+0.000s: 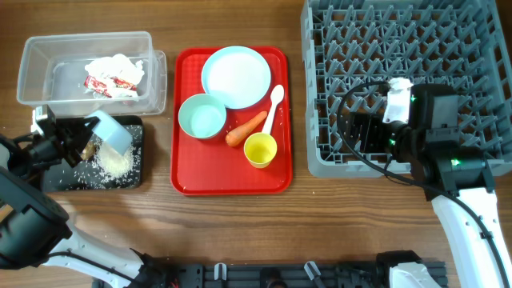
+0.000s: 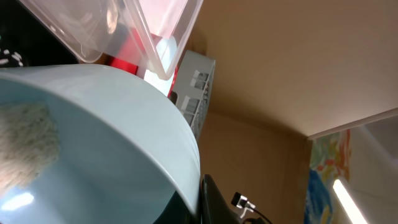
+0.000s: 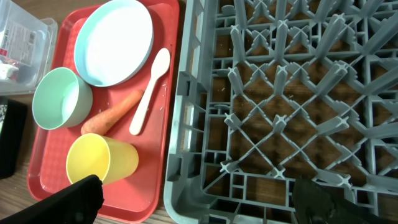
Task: Sort waste into correct bins and load items into the dishwasher rack
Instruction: 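Tip the blue bowl over the black tray to pour out the rice, then place the blue bowl back on the red tray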
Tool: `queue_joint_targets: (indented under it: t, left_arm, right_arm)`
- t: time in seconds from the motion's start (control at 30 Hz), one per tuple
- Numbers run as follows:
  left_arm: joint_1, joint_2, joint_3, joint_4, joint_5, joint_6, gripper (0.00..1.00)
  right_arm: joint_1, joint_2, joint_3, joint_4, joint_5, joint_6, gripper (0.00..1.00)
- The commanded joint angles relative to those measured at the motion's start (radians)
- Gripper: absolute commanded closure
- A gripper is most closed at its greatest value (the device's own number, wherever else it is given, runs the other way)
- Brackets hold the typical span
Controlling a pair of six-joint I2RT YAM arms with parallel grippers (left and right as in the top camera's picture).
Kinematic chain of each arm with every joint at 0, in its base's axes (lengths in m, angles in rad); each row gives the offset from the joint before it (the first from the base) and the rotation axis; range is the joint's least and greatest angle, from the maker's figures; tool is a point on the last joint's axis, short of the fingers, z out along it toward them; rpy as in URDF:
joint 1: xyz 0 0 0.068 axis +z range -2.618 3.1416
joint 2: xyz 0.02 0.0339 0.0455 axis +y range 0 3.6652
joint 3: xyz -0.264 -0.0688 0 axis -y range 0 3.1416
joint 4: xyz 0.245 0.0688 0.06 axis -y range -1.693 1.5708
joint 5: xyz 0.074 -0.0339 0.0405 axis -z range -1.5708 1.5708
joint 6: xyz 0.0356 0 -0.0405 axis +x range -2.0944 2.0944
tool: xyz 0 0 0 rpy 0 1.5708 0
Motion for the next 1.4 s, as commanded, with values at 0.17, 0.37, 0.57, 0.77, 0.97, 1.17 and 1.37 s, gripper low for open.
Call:
queue_joint_targets:
  t: [0.17, 0.37, 0.57, 0.77, 0.97, 1.17, 1.37]
  left_arm:
    - [0.009, 0.005, -0.007, -0.066, 0.038, 0.012, 0.96]
    - [0.010, 0.002, -0.007, -0.183, 0.080, 0.169, 0.96]
    - [0.011, 0.002, -0.007, -0.217, 0.099, 0.147, 0.96]
    - [0.001, -0.003, -0.007, -0.234, 0.116, 0.242, 0.96]
    - [-0.337, -0.200, -0.002, -0.224, 0.095, 0.342, 0.96]
    - [-0.632, -0.258, -0.002, -0.043, -0.316, -0.009, 0.96]
    - [-0.948, -0.347, -0.002, 0.077, -0.951, -0.467, 0.96]
  right_arm:
    - [-0.003, 0.007, 0.016, -0.003, -0.017, 0.013, 0.00]
    - [-0.003, 0.007, 0.016, -0.003, -0.017, 0.014, 0.00]
    - [-0.003, 0.007, 0.016, -0.005, -0.016, 0.014, 0.01]
    - [-0.003, 0.007, 0.016, 0.005, -0.016, 0.013, 0.00]
    - [-0.003, 0.007, 0.016, 0.037, -0.016, 0.013, 0.00]
    - [-0.003, 0.007, 0.016, 0.038, -0.016, 0.014, 0.00]
    - [-0.003, 0.007, 0.016, 0.034, -0.016, 0.013, 0.00]
